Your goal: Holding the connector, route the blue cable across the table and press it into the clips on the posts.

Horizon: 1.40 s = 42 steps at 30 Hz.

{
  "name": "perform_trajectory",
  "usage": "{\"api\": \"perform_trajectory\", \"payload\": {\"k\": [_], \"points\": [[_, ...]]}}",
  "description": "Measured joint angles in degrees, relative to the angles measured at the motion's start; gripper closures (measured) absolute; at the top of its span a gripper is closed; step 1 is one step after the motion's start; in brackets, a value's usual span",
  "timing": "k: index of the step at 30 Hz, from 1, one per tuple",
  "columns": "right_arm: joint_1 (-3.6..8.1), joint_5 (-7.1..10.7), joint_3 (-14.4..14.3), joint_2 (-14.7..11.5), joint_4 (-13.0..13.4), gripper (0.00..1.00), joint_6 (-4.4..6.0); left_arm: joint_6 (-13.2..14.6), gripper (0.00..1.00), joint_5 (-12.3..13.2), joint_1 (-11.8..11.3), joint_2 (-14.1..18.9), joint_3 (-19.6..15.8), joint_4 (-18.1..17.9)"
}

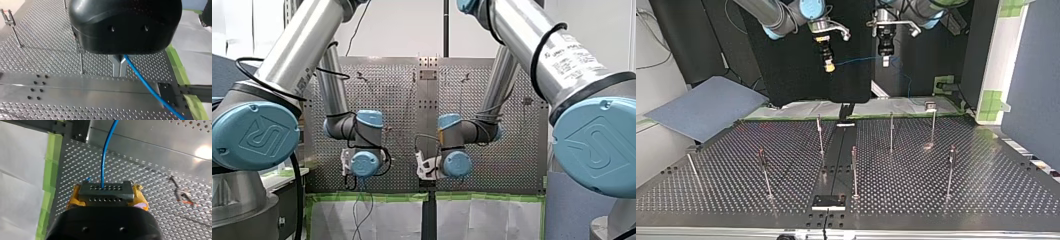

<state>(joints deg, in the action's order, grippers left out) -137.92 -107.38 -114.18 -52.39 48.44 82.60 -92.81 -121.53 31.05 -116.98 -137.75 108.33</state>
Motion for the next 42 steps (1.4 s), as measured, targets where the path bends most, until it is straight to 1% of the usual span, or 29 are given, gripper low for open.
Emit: {"api": "perform_trajectory", "payload": {"k": [3,6,11,14,17,19,22,27,29,32,34,37,42], "points": [[-0.29,-0.13,1.06,-1.45,-1.0,1.0,1.28,-0.45,1.0,1.29,-0.17,1.36,-1.55,-1.3],[-0.39,0.54,1.47,-3.03,-1.9,1.0,2.81,-0.67,1.0,1.39,-0.53,2.91,-2.76,-1.4],[-0.07,3.25,1.88,-6.1,-4.21,1.0,5.81,-0.42,1.0,-0.49,-1.44,5.42,-2.71,0.47],[0.09,5.06,2.37,-7.95,-5.96,1.0,6.76,-0.29,1.0,-2.15,-2.02,7.13,-2.23,2.13],[0.17,6.6,2.69,-9.76,-7.32,1.0,7.07,-0.19,1.0,-3.99,-2.43,8.98,-1.99,3.97],[0.17,7.28,2.8,-10.81,-7.83,1.0,7.16,-0.09,1.0,-5.19,-2.6,10.18,-1.89,5.19],[0.19,8.11,3.24,-12.44,-8.6,1.0,7.21,-0.03,1.0,-6.3,-2.69,11.79,-1.82,6.8],[0.2,9.89,5.13,-15.28,-10.87,1.0,7.36,0.02,1.0,-7.1,-2.94,14.11,-1.13,9.11],[0.21,10.39,6.15,-16.39,-11.96,1.0,7.63,0.02,1.0,-7.97,-3.05,15.32,-0.15,10.32],[0.22,10.67,7.47,-17.92,-13.31,1.0,8.1,0.02,1.0,-9.69,-3.17,17.21,1.47,12.22],[0.23,10.73,7.86,-18.6,-13.76,1.0,8.25,-0.14,1.0,-10.89,-3.27,18.58,2.25,13.56],[0.25,10.78,8.17,-19.08,-14.11,1.0,8.39,-0.39,1.0,-11.76,-3.37,20.46,3.19,15.45],[0.33,11.17,9.66,-18.7,-15.17,1.0,8.92,-0.54,1.0,-12.14,-3.49,23.43,4.89,18.41]]}}
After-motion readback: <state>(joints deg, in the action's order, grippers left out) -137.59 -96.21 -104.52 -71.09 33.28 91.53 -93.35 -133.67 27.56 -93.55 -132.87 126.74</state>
